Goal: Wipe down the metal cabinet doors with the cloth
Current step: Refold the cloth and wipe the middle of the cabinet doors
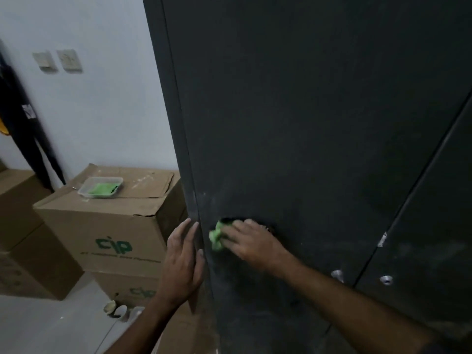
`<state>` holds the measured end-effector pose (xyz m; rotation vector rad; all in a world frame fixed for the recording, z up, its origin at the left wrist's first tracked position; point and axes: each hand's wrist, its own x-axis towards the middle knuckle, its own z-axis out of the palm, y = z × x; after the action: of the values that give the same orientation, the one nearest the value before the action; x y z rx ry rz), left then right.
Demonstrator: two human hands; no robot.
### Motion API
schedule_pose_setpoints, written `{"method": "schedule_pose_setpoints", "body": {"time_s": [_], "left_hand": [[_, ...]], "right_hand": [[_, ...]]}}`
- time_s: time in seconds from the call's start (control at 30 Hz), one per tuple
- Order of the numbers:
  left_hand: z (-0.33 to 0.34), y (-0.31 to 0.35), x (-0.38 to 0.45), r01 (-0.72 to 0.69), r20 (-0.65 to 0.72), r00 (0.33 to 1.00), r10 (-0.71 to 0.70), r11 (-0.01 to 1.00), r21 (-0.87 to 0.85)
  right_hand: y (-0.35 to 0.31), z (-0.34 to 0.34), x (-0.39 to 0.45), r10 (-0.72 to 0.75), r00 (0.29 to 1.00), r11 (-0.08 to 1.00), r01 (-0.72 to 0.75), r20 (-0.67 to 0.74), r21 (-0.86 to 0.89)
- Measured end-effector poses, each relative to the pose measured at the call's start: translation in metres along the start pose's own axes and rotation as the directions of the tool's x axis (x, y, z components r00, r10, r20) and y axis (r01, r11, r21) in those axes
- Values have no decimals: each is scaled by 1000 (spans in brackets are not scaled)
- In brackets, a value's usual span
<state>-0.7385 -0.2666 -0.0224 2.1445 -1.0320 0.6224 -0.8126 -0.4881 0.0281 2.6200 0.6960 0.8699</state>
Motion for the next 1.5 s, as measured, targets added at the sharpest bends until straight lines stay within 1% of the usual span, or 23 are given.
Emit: {"method": "schedule_pose_setpoints", "body": {"time_s": [0.07,0.13,0.2,0.27,0.3,0.37,0.43,0.53,0.63,0.7,0.77,0.83,0.93,1.0,1.03,1.1,1.17,1.2,1.3,1.37,1.4,1.43,1.5], "left_hand": [[-2,-2,1,37,10,999,-36,994,-106],[-3,-3,2,63,20,998,-61,977,-205],[-4,-1,2,92,25,996,-88,953,-289],[-6,2,3,141,36,990,-137,928,-346],[-6,2,3,168,39,985,-165,918,-360],[-8,2,4,231,53,972,-229,890,-394],[-11,1,4,282,77,957,-278,843,-458],[-15,2,10,323,75,940,-333,799,-507],[-18,5,15,343,62,927,-370,769,-540],[-18,2,15,365,75,917,-392,748,-554],[-16,-5,9,435,114,874,-473,653,-620],[-16,-6,1,477,140,839,-526,587,-654],[-13,-4,-6,474,150,848,-508,601,-644],[-14,-2,-2,444,132,867,-481,623,-644],[-16,1,1,405,99,888,-450,660,-633],[-17,7,7,318,11,926,-376,765,-561],[-18,7,10,262,-52,943,-329,828,-496],[-18,8,11,250,-54,949,-310,848,-467],[-14,7,13,216,-21,970,-244,893,-395],[-9,8,16,196,-20,975,-221,899,-391],[-6,9,18,189,-40,975,-221,903,-386],[-3,9,18,187,-69,971,-230,905,-382],[4,9,15,190,-129,958,-256,904,-384]], "right_hand": [[-1,-4,-1,-64,983,998,64,169,8],[4,-22,25,84,996,996,-84,-3,42],[10,-40,60,338,901,941,-326,-273,90],[4,-39,78,439,806,896,-423,-397,131],[-4,-29,77,384,852,922,-372,-355,104],[-25,-5,61,130,988,991,-127,-83,41],[-33,-1,49,14,991,999,-18,135,27],[-21,-25,81,200,978,980,-199,-65,22],[-12,-36,108,415,836,906,-413,-360,85],[-29,-11,95,322,903,945,-327,-284,30],[-50,9,68,175,984,985,-175,-18,-5],[-47,6,61,97,986,995,-94,136,-25],[-27,-25,89,210,974,977,-212,-87,-15],[-17,-29,96,363,881,930,-365,-304,52],[-17,-23,91,355,877,931,-363,-324,38],[-28,3,64,176,979,983,-179,-107,-24],[-37,14,32,-8,985,999,16,174,-46],[-33,12,24,-32,975,998,44,221,-49],[-14,-11,37,160,987,987,-161,-4,-30],[-7,-20,57,391,880,919,-390,-270,62],[-11,-15,60,431,837,900,-425,-337,96],[-19,-4,57,410,847,910,-407,-338,83],[-37,23,31,198,969,980,-199,-146,14]]}}
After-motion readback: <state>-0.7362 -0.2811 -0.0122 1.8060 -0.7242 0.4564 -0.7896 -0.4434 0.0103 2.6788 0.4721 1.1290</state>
